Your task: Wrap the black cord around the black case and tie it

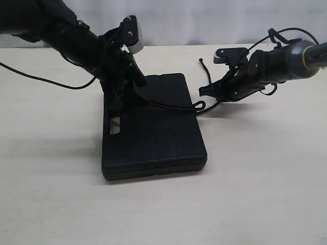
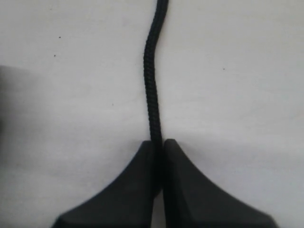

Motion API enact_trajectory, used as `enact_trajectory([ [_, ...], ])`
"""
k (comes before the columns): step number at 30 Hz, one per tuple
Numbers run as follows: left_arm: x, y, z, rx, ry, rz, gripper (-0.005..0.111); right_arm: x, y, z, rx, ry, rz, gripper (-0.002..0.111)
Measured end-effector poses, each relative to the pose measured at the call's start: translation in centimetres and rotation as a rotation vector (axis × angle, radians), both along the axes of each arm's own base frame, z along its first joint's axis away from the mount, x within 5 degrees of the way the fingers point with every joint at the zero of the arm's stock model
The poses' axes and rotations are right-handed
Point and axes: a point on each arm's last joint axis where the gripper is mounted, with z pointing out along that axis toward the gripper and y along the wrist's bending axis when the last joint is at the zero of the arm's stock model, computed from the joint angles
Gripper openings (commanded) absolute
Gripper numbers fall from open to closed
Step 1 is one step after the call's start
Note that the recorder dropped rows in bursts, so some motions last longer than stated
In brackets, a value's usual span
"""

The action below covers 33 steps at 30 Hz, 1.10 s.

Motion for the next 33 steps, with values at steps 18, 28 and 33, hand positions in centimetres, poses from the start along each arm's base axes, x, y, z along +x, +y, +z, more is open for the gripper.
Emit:
enact_trajectory([
  [18,-1.8,-3.4,-2.1,0.120,-0.087,-0.229,0.055,-5.6,1.9,1.9,-0.049,-0.198,0.094,0.004],
  [28,0.6,-3.1,-4.2,0.172,-0.137,0.037,0.000,-6.9,1.3,4.1,-0.069,-0.308,0.089,0.004],
  [33,0.9,-3.1,-4.1,0.152,-0.108,0.140,0.000,-7.0,1.2,4.0,-0.074,-0.323,0.084,0.004],
])
